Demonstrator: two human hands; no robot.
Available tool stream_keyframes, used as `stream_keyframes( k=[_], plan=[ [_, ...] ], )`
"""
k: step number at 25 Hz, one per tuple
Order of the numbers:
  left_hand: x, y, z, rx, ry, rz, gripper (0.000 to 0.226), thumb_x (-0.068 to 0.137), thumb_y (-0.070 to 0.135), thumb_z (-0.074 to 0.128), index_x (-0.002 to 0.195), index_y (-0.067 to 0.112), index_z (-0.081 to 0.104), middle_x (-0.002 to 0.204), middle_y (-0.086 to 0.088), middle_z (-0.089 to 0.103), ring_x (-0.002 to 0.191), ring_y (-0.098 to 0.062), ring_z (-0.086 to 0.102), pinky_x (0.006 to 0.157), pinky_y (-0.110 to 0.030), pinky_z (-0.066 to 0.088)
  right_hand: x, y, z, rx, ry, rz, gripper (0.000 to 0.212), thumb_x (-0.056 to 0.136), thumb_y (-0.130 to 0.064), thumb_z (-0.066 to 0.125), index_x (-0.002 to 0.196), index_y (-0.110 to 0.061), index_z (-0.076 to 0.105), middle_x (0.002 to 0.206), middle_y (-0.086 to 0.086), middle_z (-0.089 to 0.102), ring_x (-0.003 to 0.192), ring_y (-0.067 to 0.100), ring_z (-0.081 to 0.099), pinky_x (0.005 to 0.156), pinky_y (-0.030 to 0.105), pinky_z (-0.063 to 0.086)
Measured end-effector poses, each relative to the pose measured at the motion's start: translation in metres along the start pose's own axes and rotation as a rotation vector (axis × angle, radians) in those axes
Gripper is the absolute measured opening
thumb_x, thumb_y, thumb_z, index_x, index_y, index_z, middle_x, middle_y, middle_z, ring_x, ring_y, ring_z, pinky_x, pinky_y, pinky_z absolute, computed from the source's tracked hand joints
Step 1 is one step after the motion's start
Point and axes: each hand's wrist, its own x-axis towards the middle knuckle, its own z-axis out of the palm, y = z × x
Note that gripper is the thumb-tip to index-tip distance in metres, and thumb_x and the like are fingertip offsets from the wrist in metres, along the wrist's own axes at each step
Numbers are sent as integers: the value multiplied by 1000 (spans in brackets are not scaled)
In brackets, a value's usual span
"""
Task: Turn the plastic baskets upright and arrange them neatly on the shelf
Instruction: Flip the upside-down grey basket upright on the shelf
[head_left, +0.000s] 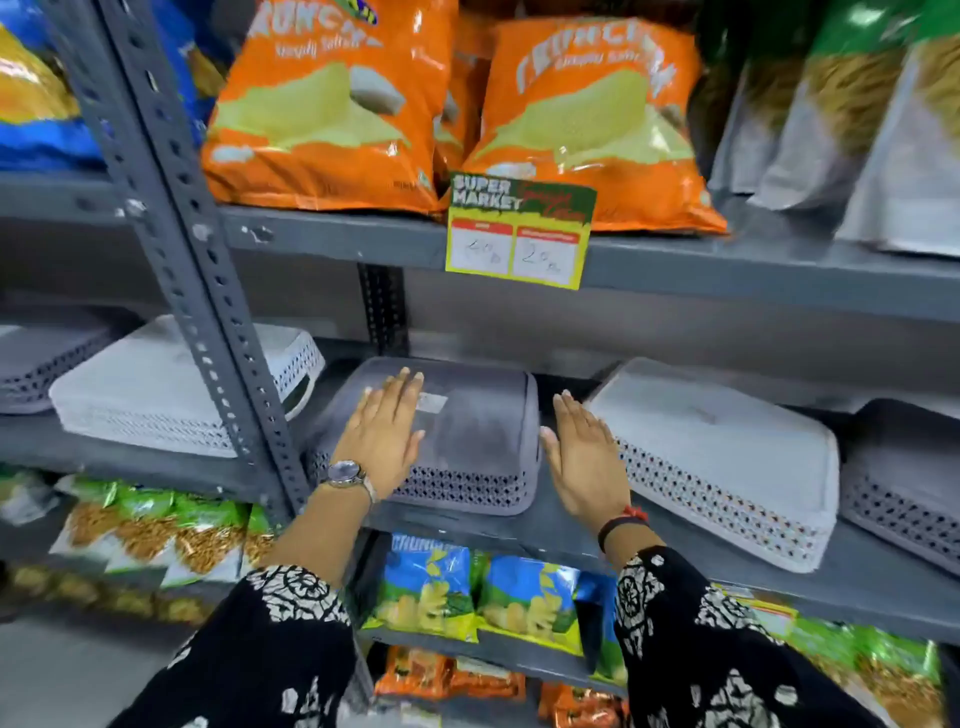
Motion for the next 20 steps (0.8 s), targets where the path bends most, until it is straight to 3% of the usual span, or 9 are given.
stream_keyframes(
  k=[2,4,7,11,14,16,18,20],
  plan=[
    [19,-24,17,-16,-171,-22,62,97,25,34,149,7,6,159,-11,9,146,-26,13,122,-38,9,29,-6,21,64,-21,83,65,92,-45,12,143,-7,24,153,12,27,140,24,27,116,36,17],
    [34,-42,31,1,-254,-22,62,98,27,31,149,9,1,160,-9,3,147,-24,8,122,-36,5,44,-7,33,116,-42,170,55,96,-35,27,140,-2,28,149,18,32,137,29,32,114,37,22],
    [59,-77,61,-66,-338,-93,63,98,29,32,149,9,1,160,-10,0,147,-25,5,122,-38,2,66,-8,62,206,-56,314,65,90,-43,24,138,1,32,145,23,38,133,35,36,112,43,28],
    [76,-102,90,-112,-346,-276,63,97,34,33,149,13,6,159,-15,-2,146,-32,5,121,-43,5,82,-10,73,465,-110,540,61,96,-41,25,141,1,25,148,23,32,136,35,30,110,38,26],
    [81,-110,103,-228,-317,-515,65,95,38,36,149,10,13,157,-21,8,144,-38,12,120,-47,11,94,-4,80,637,-116,738,70,92,-52,19,141,-2,26,149,21,30,137,34,28,112,41,23],
    [90,-120,115,-382,-373,-740,67,94,45,31,147,6,16,152,-25,24,139,-41,24,118,-51,18,101,0,82,682,-168,830,76,89,-59,17,141,-4,29,149,19,31,138,33,28,116,44,23],
    [99,-127,124,-524,-389,-884,69,92,51,26,139,1,32,140,-30,42,130,-45,39,110,-55,31,105,0,83,664,-208,840,73,92,-54,16,137,1,34,146,22,36,135,34,33,113,42,26],
    [104,-124,122,-606,-363,-933,70,93,51,22,133,-3,42,136,-32,46,126,-46,44,107,-55,35,106,-2,85,630,-175,834,67,95,-46,17,131,6,41,138,26,44,128,36,41,107,41,32]
  ],
)
